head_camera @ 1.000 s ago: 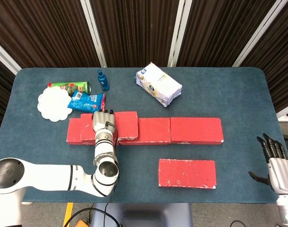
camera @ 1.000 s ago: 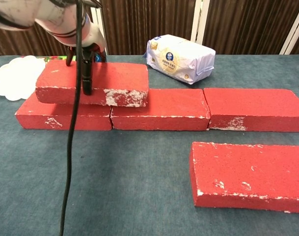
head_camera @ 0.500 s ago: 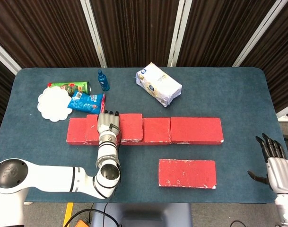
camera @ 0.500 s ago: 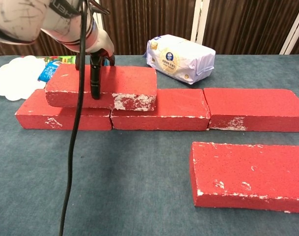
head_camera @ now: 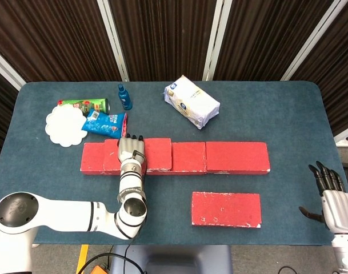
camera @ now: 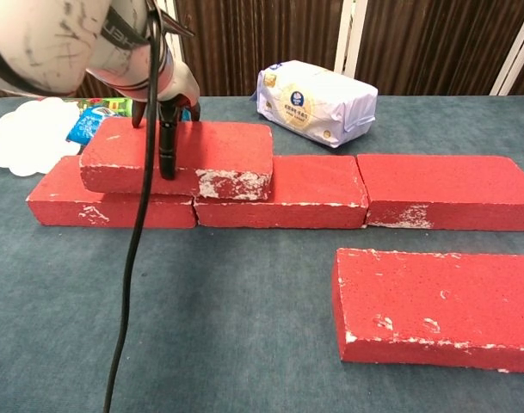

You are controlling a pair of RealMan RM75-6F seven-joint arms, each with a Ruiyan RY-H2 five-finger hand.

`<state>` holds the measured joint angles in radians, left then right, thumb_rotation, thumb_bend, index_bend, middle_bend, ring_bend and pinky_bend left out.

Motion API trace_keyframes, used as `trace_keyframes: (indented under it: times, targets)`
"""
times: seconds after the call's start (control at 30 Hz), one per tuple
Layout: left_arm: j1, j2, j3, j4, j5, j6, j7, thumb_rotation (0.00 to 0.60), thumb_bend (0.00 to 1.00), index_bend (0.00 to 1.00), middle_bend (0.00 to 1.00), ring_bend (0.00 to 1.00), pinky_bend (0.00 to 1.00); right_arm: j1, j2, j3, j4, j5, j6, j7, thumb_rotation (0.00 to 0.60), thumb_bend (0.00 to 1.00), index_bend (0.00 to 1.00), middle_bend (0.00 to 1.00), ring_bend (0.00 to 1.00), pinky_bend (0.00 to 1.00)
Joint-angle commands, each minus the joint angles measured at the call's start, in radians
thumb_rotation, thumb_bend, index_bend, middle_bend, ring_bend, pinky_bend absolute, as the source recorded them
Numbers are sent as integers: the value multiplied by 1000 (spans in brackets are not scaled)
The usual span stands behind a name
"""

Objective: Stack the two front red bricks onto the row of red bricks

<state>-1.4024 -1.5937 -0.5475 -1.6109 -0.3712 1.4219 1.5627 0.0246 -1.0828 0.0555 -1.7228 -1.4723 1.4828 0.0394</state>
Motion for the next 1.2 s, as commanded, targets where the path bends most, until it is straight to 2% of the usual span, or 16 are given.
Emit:
trace_keyframes:
  times: [0.03, 1.2]
  targets:
    - [0, -3, 0, 2, 1, 1, -1, 600, 200, 0, 97, 48, 251, -1, 0, 0, -1, 0, 1, 0, 600, 0, 80, 28, 33, 0]
    - [-17, -64, -20, 60, 11, 26, 16, 600, 201, 0, 38, 0, 229, -6, 8, 4, -6, 5, 8, 12, 600, 0, 80, 28, 33, 0]
